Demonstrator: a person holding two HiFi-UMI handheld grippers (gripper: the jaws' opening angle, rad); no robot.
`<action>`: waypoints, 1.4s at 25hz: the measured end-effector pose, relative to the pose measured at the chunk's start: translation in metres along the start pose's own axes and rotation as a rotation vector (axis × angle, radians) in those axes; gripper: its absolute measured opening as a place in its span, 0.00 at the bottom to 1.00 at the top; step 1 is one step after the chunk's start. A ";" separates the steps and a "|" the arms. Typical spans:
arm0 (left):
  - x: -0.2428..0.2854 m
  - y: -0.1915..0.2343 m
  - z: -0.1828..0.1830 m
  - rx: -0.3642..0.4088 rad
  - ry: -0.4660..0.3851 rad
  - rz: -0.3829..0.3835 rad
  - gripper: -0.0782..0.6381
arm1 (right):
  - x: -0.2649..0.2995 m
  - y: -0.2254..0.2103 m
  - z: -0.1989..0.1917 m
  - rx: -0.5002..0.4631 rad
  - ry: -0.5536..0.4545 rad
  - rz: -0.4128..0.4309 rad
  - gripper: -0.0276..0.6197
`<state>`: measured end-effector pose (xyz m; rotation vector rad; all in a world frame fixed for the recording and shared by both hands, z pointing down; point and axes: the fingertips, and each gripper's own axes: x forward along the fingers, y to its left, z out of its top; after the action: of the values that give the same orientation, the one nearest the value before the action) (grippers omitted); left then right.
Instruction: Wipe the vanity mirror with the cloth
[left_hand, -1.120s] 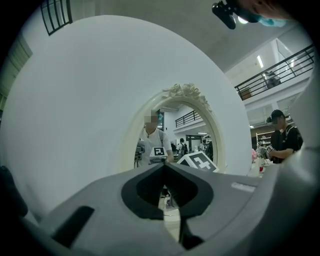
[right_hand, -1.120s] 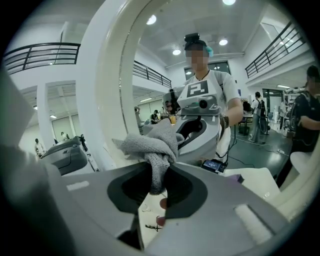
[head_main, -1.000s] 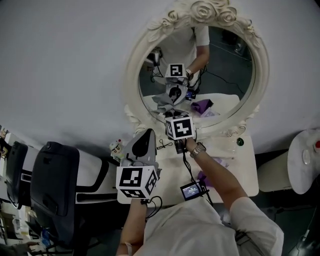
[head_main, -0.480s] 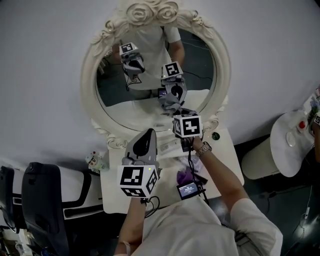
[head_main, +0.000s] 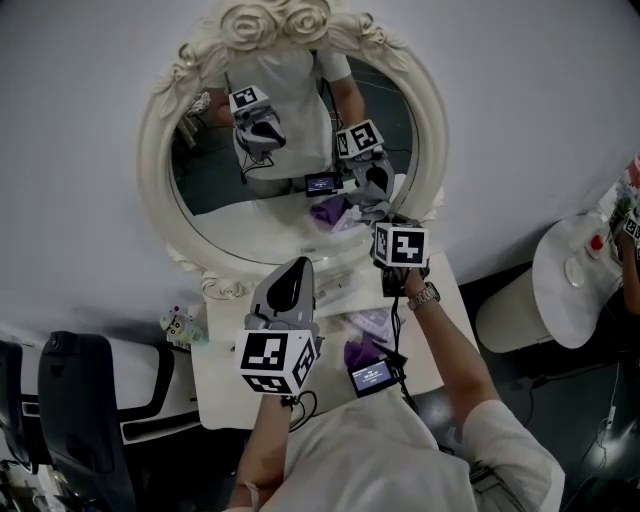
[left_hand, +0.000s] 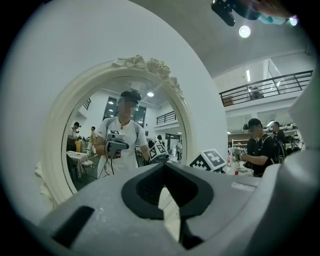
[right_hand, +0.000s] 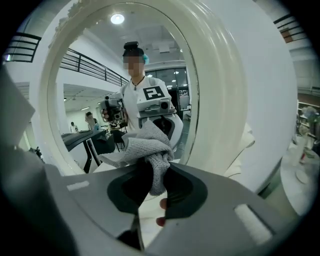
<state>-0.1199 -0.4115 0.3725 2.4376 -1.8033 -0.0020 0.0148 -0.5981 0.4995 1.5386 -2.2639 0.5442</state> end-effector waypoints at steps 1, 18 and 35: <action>-0.002 0.003 -0.001 -0.002 0.002 0.005 0.11 | -0.001 0.001 -0.001 0.010 -0.003 0.000 0.14; -0.064 0.092 -0.010 -0.007 0.034 0.160 0.11 | 0.022 0.255 -0.062 -0.109 0.074 0.372 0.14; -0.054 0.102 -0.030 -0.020 0.074 0.187 0.11 | 0.052 0.222 -0.076 -0.054 0.114 0.339 0.14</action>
<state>-0.2308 -0.3865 0.4074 2.2152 -1.9803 0.0835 -0.2055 -0.5275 0.5644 1.0732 -2.4404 0.6357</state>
